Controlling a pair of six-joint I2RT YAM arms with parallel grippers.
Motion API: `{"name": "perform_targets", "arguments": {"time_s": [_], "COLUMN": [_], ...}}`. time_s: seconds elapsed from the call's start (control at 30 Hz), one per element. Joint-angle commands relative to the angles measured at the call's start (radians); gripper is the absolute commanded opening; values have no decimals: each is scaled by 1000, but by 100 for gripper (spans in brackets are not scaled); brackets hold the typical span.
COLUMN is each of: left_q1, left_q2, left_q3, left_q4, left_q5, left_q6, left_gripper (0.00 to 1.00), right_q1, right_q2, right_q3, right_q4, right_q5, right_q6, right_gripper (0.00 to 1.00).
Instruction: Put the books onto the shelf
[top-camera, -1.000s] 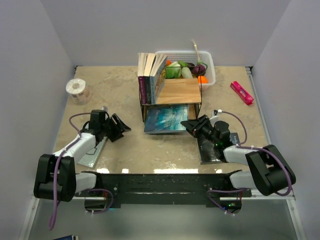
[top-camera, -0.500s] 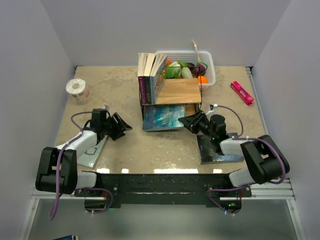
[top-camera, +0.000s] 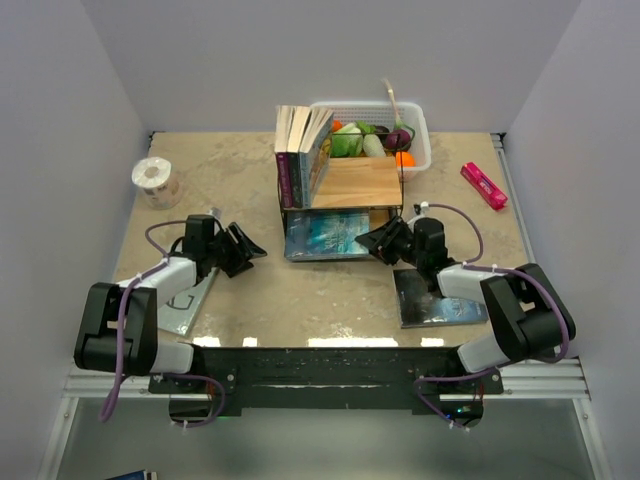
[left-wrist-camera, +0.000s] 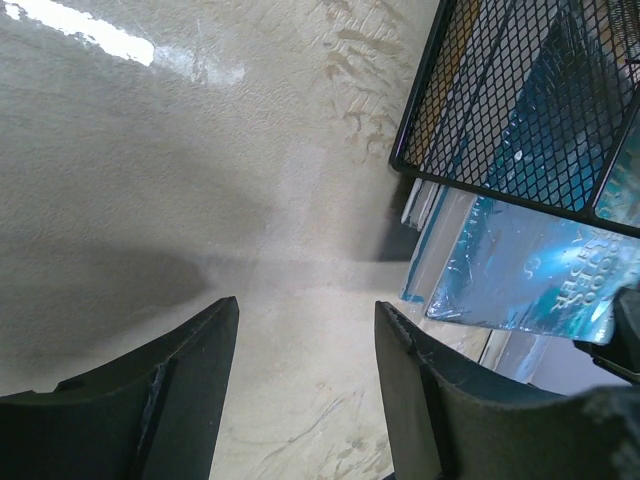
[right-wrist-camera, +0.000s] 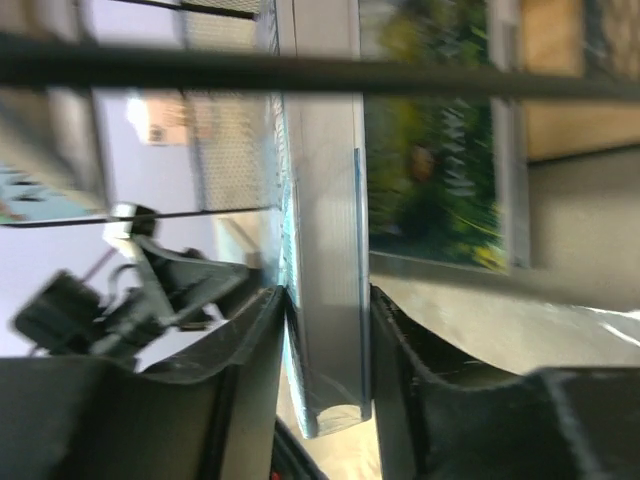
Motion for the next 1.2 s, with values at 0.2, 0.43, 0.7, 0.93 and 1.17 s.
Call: {"name": "perform_targets", "arguments": {"time_s": [0.2, 0.43, 0.7, 0.93, 1.17], "left_q1": [7, 7, 7, 7, 7], "left_q2": [30, 44, 48, 78, 114], "left_q3": [48, 53, 59, 86, 138], "left_q4": [56, 65, 66, 79, 74], "left_q5": [29, 38, 39, 39, 35], "left_q6": [-2, -7, -5, -10, -12], "left_gripper": [61, 61, 61, 61, 61], "right_q1": [4, 4, 7, 80, 209], "right_q2": [-54, -90, -186, -258, -282], "right_q3": [67, 105, 217, 251, 219], "right_q4": [-320, -448, -685, -878, -898], "right_q5": [89, 141, 220, 206, 315], "right_q6": [-158, -236, -389, -662, -739], "right_gripper": [53, 57, 60, 61, 60]}}
